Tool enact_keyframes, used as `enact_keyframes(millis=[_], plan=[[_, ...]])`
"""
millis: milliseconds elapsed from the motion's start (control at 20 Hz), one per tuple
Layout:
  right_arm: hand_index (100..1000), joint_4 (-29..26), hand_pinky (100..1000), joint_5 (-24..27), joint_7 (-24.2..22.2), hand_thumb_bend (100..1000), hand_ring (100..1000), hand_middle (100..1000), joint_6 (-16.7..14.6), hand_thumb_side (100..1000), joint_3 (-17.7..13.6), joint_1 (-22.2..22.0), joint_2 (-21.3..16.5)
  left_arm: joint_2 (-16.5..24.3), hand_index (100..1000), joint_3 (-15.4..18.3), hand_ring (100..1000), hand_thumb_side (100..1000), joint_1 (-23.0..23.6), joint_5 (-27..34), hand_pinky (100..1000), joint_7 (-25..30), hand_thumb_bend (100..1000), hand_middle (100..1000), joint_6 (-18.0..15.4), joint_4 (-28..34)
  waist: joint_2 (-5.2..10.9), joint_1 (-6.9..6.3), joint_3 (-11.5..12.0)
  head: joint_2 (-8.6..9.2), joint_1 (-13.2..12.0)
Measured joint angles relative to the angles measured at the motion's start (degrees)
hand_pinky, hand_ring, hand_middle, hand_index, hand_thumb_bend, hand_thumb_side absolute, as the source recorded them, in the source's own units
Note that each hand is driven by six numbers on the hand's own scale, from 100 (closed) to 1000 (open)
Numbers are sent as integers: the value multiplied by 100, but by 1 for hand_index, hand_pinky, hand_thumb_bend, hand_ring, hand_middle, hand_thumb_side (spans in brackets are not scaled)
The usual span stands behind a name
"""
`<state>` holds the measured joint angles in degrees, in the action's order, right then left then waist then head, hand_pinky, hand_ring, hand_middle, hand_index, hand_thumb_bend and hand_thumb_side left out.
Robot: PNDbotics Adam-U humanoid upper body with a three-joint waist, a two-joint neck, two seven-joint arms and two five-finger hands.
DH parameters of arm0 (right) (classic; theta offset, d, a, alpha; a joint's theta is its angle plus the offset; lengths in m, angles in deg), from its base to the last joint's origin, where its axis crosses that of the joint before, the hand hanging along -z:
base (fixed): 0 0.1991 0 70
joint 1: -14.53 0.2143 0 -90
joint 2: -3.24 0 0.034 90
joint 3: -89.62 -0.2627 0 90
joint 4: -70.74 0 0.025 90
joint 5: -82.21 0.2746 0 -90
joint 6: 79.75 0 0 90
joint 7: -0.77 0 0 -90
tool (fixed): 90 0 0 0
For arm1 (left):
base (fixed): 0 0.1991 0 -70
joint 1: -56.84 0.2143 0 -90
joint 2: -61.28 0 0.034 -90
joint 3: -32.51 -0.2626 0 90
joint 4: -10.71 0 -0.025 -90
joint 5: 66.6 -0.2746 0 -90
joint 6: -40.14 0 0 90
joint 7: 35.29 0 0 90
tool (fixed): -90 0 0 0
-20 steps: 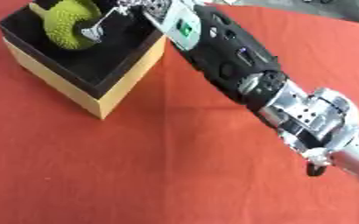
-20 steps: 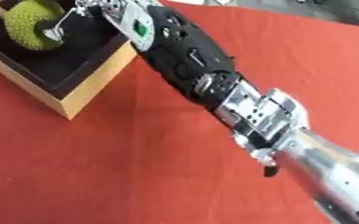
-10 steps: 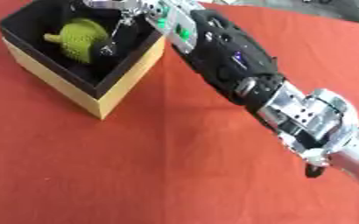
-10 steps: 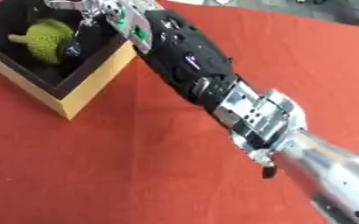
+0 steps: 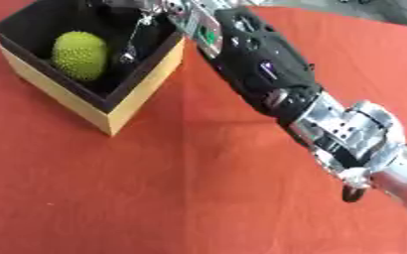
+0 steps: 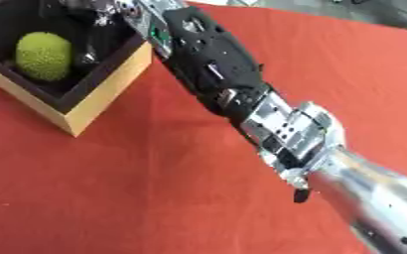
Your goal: Pick up objects on the table and place them in the box.
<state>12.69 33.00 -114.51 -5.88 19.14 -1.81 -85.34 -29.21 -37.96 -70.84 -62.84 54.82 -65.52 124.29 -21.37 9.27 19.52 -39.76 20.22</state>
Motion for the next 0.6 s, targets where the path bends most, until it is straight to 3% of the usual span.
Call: enact_keyframes(millis=[250, 450, 600], plan=[[914, -983, 841, 466, 265, 316, 935, 843, 456, 100, -230, -10, -244, 0, 685, 0, 535, 160, 46, -2, 590, 3, 100, 544, 2, 0, 39, -57, -65, -3, -48], [863, -1862, 800, 1063, 419, 128, 908, 809, 837, 100, -487, -163, -567, 0, 686, 4, 536, 163, 100, -17, 591, -7, 100, 545, 7, 1, 99, -86, -156, -27, -116], [876, -2604, 773, 1825, 844, 100, 890, 795, 1293, 100, -755, -511, -980, 0, 686, 19, 537, 168, 147, -25, 590, -29, 100, 545, 14, 1, 129, -109, -232, -55, -225]])
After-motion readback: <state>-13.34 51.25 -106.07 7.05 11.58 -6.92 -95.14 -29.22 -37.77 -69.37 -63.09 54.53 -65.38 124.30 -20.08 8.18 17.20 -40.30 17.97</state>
